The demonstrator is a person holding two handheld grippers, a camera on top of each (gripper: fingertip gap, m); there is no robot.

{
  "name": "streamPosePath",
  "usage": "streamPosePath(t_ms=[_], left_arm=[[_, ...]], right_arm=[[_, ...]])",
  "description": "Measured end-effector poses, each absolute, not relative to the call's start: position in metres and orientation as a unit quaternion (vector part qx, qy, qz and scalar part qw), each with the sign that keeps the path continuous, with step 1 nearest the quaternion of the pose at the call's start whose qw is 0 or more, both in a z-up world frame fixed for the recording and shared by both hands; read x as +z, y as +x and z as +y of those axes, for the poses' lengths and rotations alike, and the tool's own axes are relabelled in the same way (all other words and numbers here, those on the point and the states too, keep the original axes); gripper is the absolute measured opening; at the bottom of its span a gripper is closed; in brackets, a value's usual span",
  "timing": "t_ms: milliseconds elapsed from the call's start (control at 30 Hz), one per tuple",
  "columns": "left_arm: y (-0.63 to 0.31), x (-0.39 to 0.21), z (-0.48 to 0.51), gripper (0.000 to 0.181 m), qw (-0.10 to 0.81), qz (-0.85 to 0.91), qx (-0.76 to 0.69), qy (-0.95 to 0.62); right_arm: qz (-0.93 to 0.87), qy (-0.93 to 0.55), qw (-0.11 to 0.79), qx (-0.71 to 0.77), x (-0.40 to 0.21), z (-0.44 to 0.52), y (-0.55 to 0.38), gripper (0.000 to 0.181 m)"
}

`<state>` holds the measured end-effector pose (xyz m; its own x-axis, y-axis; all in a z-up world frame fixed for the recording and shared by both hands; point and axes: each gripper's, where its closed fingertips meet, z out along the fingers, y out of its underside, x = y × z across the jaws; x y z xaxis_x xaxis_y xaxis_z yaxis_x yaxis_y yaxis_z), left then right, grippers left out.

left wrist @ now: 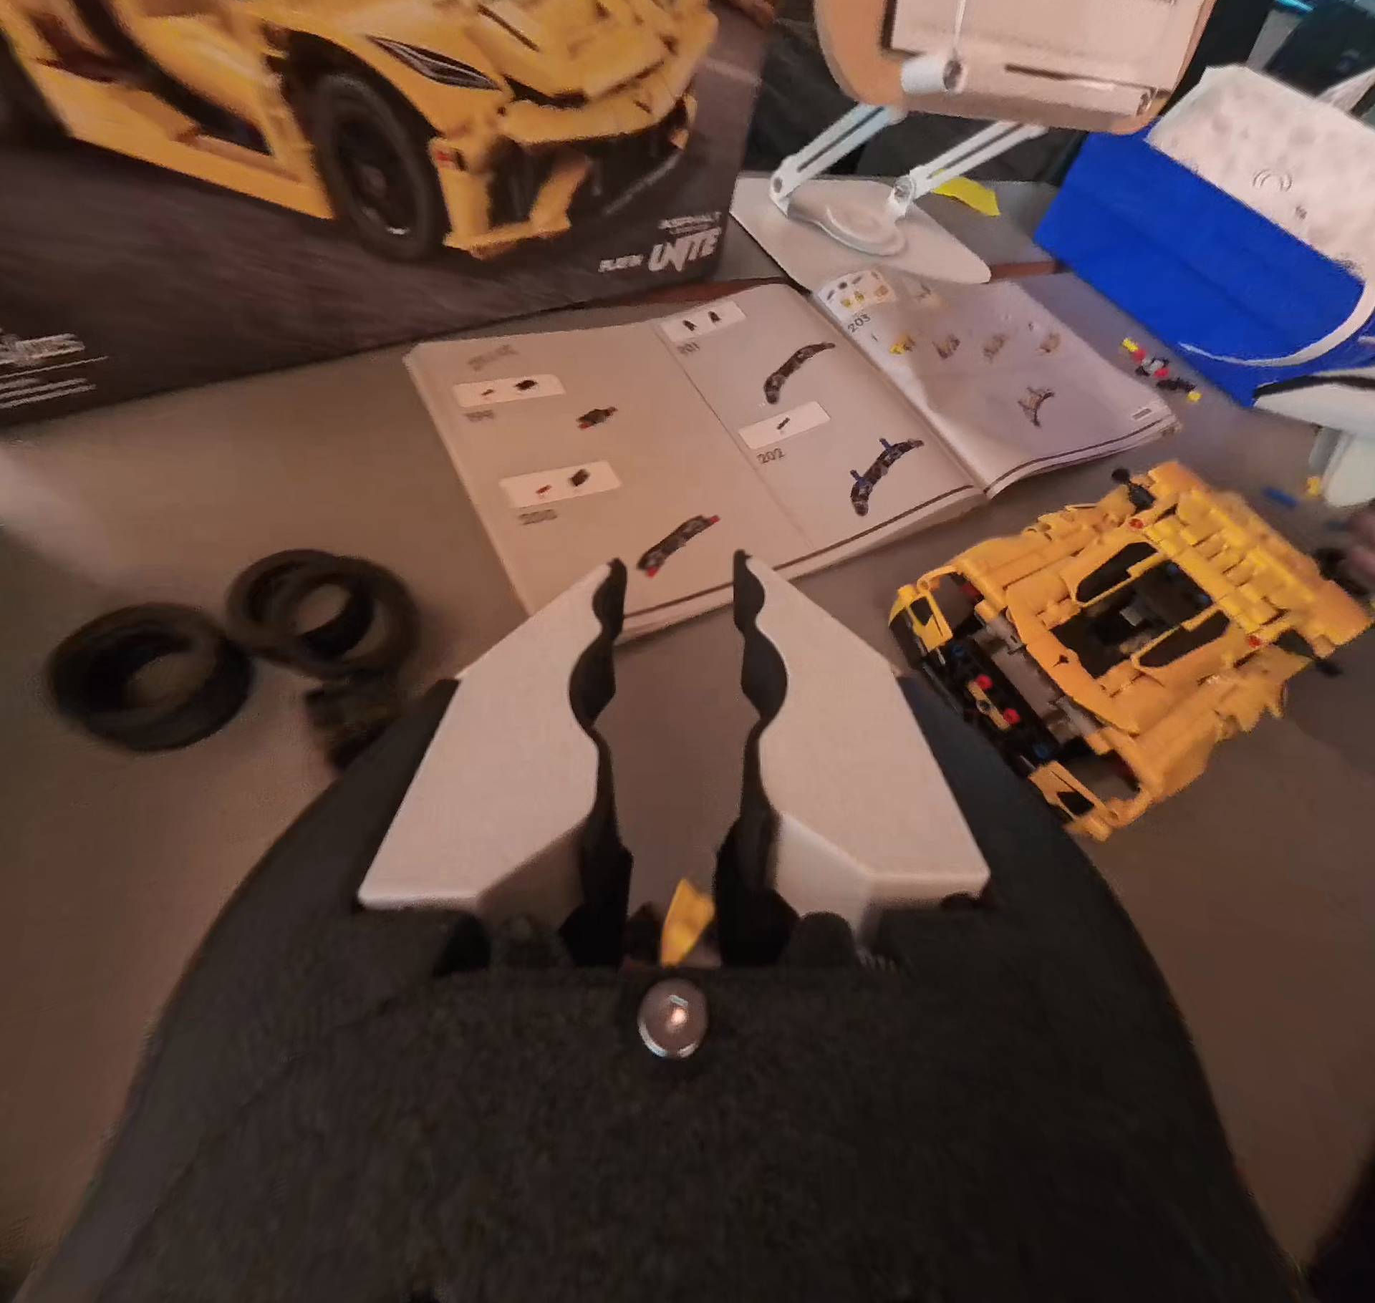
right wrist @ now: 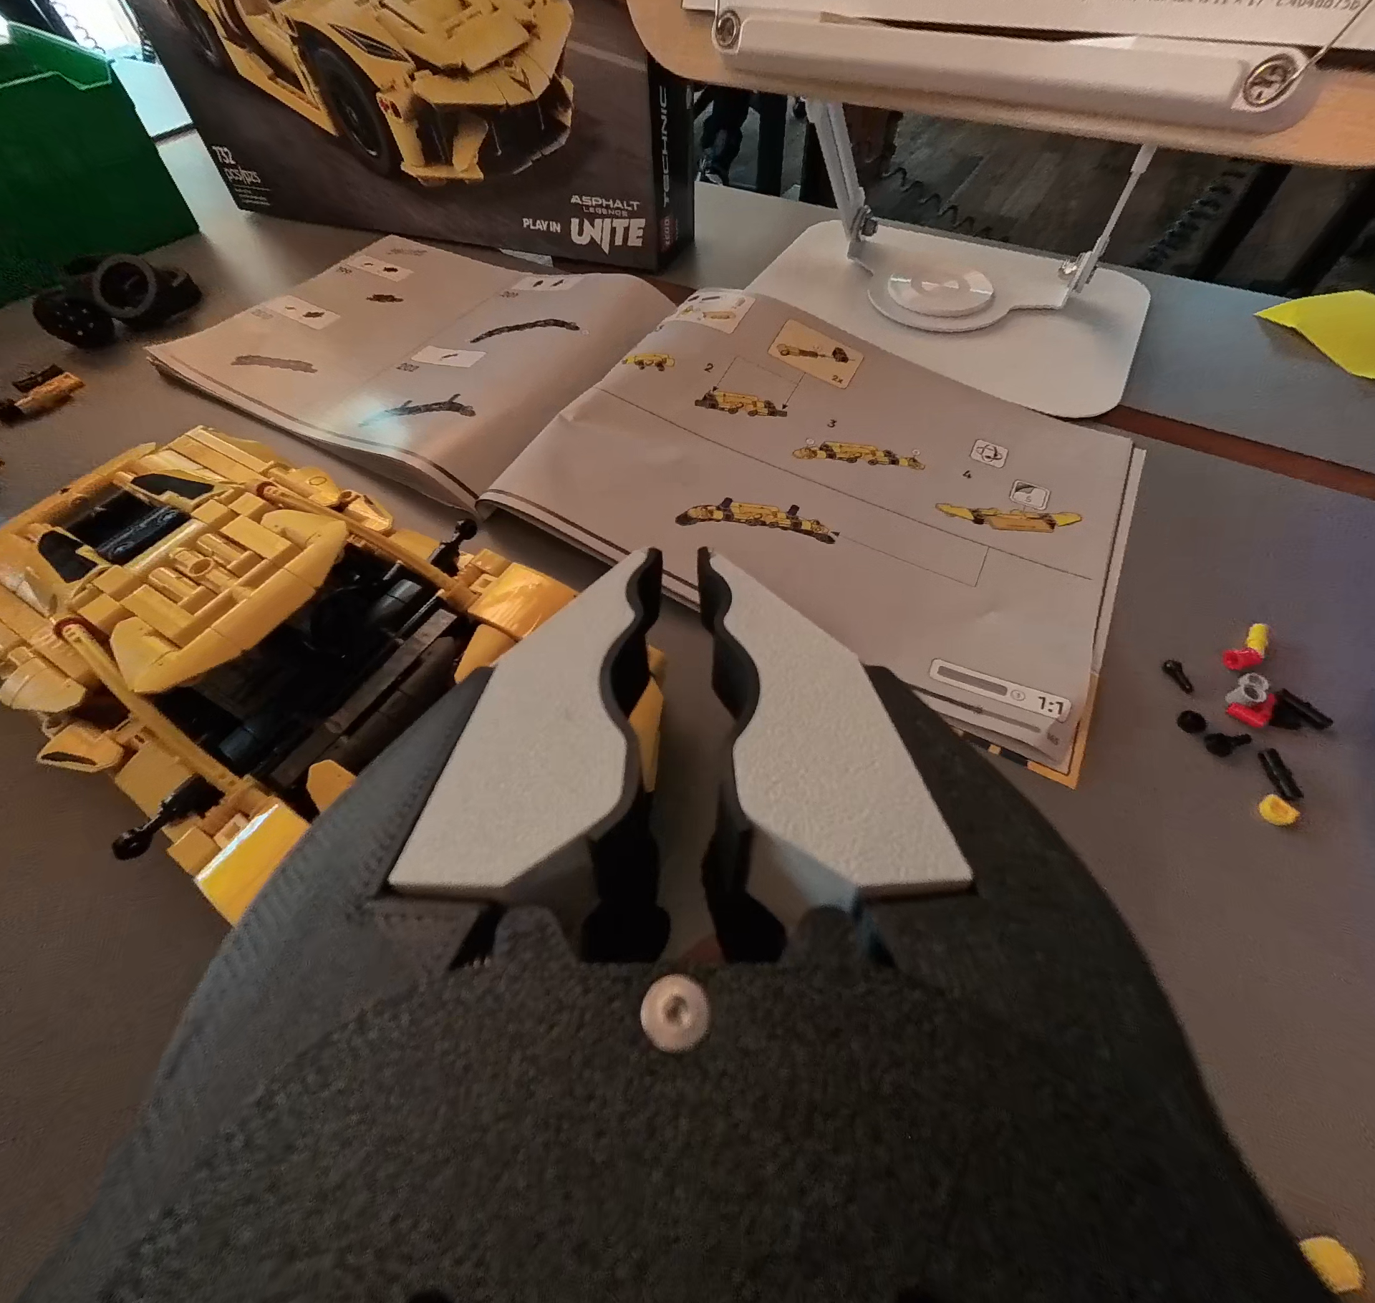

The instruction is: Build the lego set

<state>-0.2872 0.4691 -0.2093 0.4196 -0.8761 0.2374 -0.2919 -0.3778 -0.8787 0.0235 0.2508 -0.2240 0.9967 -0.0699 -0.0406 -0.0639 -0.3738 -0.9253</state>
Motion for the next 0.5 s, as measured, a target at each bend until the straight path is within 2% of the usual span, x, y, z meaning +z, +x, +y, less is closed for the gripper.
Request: streamPosePath(t_ms=[100, 233, 367, 500], left_arm=[[-0.340, -0.191, 0.480, 0.029, 0.403, 0.389, -0.322, -0.763], [-0.392, -0.168, 0.459, 0.029, 0.421, 0.335, -0.378, -0.753], [-0.416, -0.210, 0.409, 0.030, 0.357, 0.373, -0.377, -0.769], [-0.426, -0.248, 0.379, 0.030, 0.343, 0.419, -0.323, -0.776]], right_arm=[[0.039, -0.825, 0.563, 0.001, -0.221, 0.250, 0.021, 0.009], [0.037, -0.826, 0.562, 0.000, -0.222, 0.251, 0.020, 0.009], [0.036, -0.827, 0.561, 0.008, -0.224, 0.252, 0.017, 0.009], [0.032, -0.830, 0.556, 0.004, -0.227, 0.252, 0.016, 0.009]])
